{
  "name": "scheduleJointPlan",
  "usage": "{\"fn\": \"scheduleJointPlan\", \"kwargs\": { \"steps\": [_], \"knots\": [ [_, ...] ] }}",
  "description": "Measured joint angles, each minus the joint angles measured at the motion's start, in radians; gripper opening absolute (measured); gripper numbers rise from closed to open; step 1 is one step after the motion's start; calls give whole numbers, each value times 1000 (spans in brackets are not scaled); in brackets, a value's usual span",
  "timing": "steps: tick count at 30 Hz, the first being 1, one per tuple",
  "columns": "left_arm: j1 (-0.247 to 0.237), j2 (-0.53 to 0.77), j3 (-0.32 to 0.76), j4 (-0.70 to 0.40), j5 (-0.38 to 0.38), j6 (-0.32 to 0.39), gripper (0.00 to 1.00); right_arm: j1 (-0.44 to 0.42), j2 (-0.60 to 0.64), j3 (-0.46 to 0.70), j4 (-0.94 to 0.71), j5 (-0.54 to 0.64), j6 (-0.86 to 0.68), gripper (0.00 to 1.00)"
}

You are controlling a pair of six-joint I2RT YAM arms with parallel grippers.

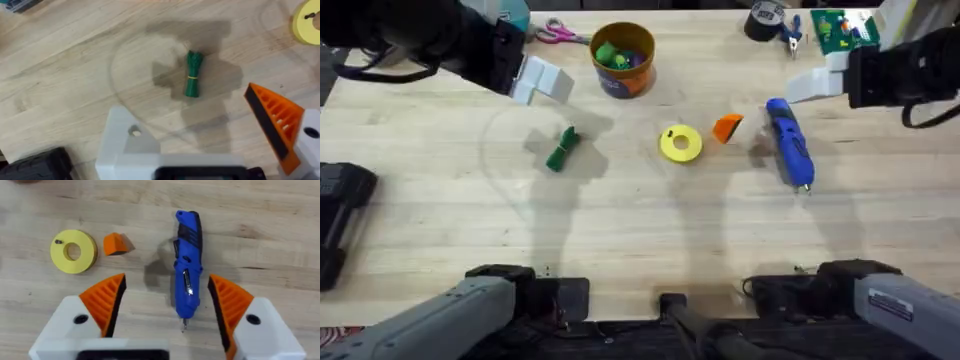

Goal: Pick up the gripper from the table and insert it into the empty holder that is missing its gripper. Then pick up a screw, insert it into the mounting hole, and use the screwdriver to tighten it. Finally, clean up the table by picking up the vegetable and placing it into the bucket.

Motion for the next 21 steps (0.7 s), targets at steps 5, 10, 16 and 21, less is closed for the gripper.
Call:
{"fn": "scheduleJointPlan", "kwargs": {
  "steps": [5,10,16,21],
  "knots": [
    [0,0,0,0,0,0,985,0,0,0,0,0,0,997],
    [0,0,0,1,0,0,986,0,0,0,0,0,0,996],
    [0,0,0,1,0,0,986,0,0,0,0,0,0,996],
    [0,0,0,44,0,0,986,0,0,0,0,0,0,996]
  ]
}}
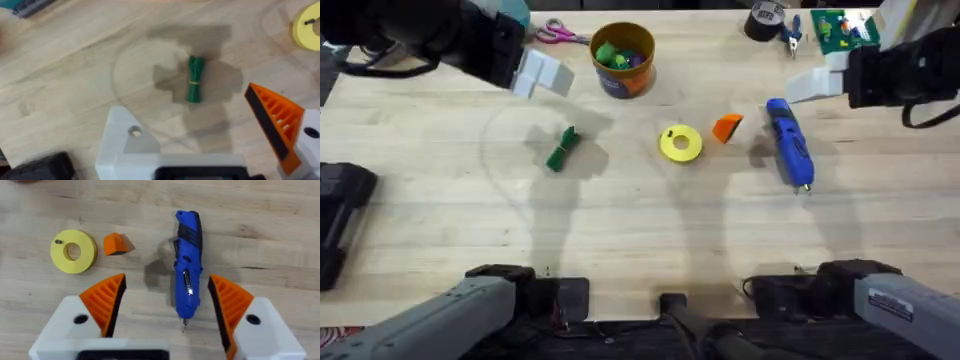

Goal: Pick up the gripper from the table and insert it into the empty holder that is missing its gripper. Then pick up a screw, insert it into the mounting hole, and use the screwdriver to tighten it. Finally, clean up the table by picking up the vegetable and placing it into the bucket.

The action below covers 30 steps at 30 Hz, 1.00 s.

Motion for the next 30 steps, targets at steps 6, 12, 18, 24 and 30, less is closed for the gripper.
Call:
{"fn": "scheduleJointPlan", "kwargs": {
  "steps": [6,12,18,24,30],
  "knots": [
    [0,0,0,131,0,0,986,0,0,0,0,0,0,997],
    [0,0,0,141,1,0,986,0,0,0,0,0,0,996],
    [5,0,0,224,19,-2,986,0,0,0,0,0,0,996],
    [56,-6,-23,317,32,-63,986,0,0,0,0,0,0,995],
    [56,-121,-260,581,37,-103,986,0,0,0,0,0,0,996]
  ]
}}
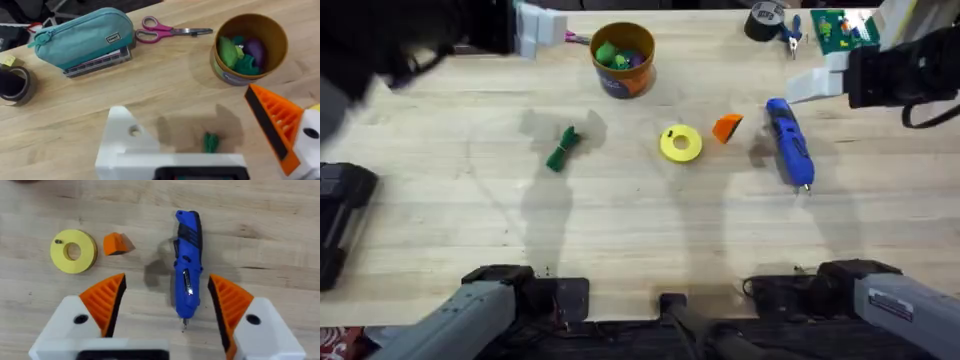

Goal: Pick up the gripper from the table and insert it into the empty holder that is missing its gripper. Then pick up a screw, insert it into the mounting hole, and use the screwdriver to tighten it. Finally, clean up the table by picking up the vegetable and placing it into the bucket.

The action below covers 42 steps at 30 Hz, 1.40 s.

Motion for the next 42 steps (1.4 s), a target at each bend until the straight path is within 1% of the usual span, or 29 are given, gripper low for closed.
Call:
{"fn": "scheduleJointPlan", "kwargs": {
  "steps": [3,7,12,13,16,18,21,24,29,33,38,42],
  "knots": [
    [0,-96,-158,156,0,-26,985,0,0,0,0,0,0,996],
    [0,-243,-344,311,1,-43,985,0,0,0,0,0,0,996],
    [0,-459,-560,463,1,-61,986,0,0,0,0,0,0,997],
    [0,-602,-683,540,1,-83,986,0,0,0,0,0,0,996],
    [0,-742,-798,616,1,-124,986,0,0,0,0,0,0,996],
    [0,-814,-861,663,1,-157,986,0,0,0,-1,0,0,996],
    [0,-901,-944,725,6,-210,986,0,0,0,-1,0,0,996],
    [0,-961,-994,747,35,-242,985,0,0,0,-1,0,0,996],
    [0,-1015,-1030,749,141,-265,986,0,0,0,-1,0,0,996],
    [0,-1039,-1053,745,265,-279,986,0,0,0,-1,0,0,996],
    [0,-1098,-1105,738,444,-283,986,0,0,0,-1,0,0,997],
    [0,-1139,-1117,710,571,-286,986,0,0,0,-1,0,0,997]
  ]
}}
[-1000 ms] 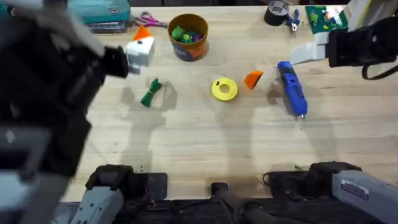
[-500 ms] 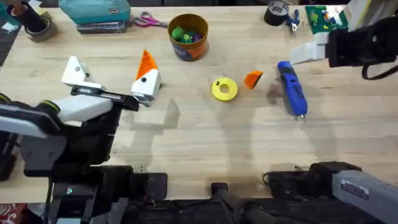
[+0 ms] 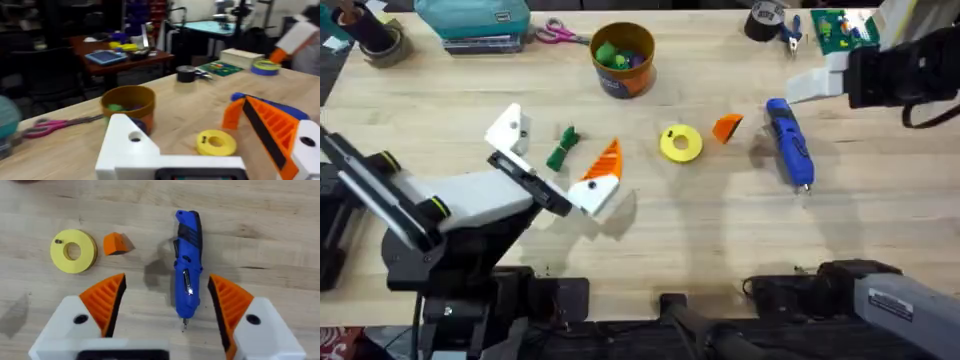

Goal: Pick up the gripper from the table and insert it into the empty holder that is missing its gripper. Then pick up a screw, insert it into the mounting hole, and use the screwdriver to tighten it. Finally, clean up the table by picking up the vegetable and placing it into the bucket.

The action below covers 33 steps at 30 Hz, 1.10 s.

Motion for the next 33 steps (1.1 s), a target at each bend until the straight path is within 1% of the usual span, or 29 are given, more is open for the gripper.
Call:
{"fn": "scheduleJointPlan", "kwargs": {
  "steps": [4,10,14,20,26,33],
  "knots": [
    [0,-5,0,-14,112,0,986,0,0,0,0,0,0,997],
    [0,-5,0,-89,240,-1,986,0,0,0,0,0,0,996],
    [0,-5,0,-147,286,-1,986,0,0,0,0,0,0,996],
    [0,-5,-1,-238,327,2,986,0,0,0,0,0,0,996],
    [0,-5,1,-260,419,65,986,0,0,0,0,0,0,996],
    [0,-5,1,-268,471,95,986,0,0,0,0,0,0,997]
  ]
}}
